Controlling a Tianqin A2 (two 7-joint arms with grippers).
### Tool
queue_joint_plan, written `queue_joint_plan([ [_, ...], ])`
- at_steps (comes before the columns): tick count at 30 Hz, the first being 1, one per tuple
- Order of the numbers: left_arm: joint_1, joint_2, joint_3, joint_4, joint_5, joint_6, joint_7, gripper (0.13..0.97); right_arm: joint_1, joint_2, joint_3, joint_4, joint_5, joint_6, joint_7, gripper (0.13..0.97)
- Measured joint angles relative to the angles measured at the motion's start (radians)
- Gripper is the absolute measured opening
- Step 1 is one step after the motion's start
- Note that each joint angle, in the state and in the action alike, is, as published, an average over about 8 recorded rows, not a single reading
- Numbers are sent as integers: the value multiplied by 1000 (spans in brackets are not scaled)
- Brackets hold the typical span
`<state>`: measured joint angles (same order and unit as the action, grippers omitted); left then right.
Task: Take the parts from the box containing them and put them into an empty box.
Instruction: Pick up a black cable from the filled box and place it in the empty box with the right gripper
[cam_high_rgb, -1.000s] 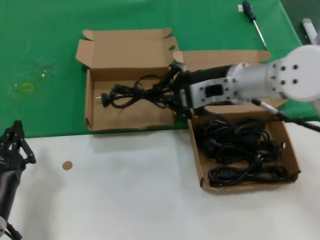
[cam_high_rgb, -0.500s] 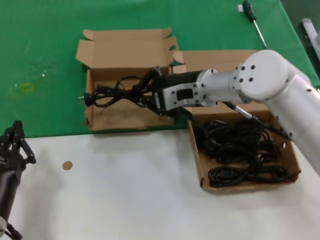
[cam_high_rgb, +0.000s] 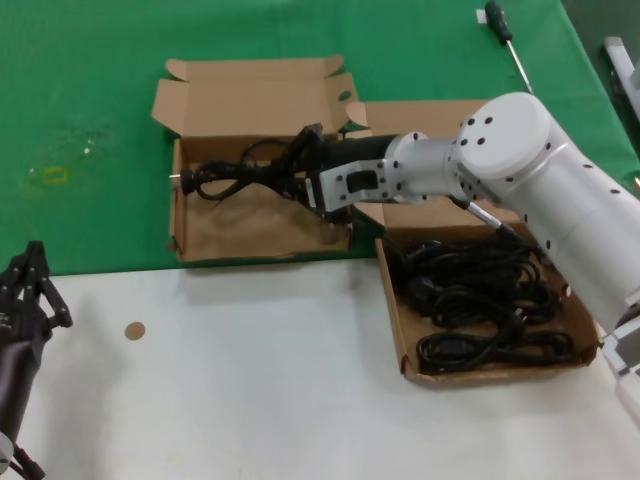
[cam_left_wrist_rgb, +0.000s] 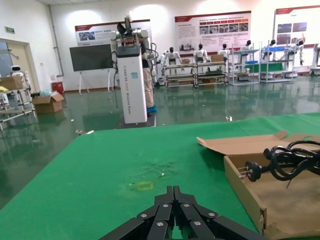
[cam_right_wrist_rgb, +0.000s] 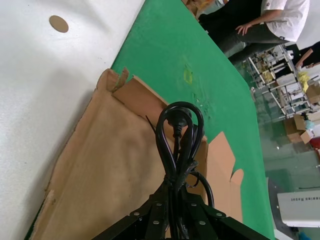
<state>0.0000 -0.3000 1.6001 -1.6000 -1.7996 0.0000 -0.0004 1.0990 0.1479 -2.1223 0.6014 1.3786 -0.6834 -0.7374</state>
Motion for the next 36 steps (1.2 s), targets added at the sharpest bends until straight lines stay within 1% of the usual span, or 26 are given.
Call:
queue_joint_plan([
  [11, 0, 0, 0, 0, 0, 0, 0, 152, 4, -17, -6, -33, -4, 17, -16, 198],
  [19, 0, 0, 0, 0, 0, 0, 0, 152, 3, -17, -12, -28, -12, 25, -12, 284],
  [20, 0, 0, 0, 0, 0, 0, 0, 152, 3, -17, -12, -27, -13, 27, -11, 284],
  [28, 0, 0, 0, 0, 0, 0, 0, 152, 6, -11, -15, -26, -19, 32, -7, 440],
  [29, 0, 0, 0, 0, 0, 0, 0, 152, 6, -10, -14, -26, -18, 32, -7, 440],
  [36, 0, 0, 0, 0, 0, 0, 0, 152, 6, -2, -8, -23, -12, 31, -12, 632],
])
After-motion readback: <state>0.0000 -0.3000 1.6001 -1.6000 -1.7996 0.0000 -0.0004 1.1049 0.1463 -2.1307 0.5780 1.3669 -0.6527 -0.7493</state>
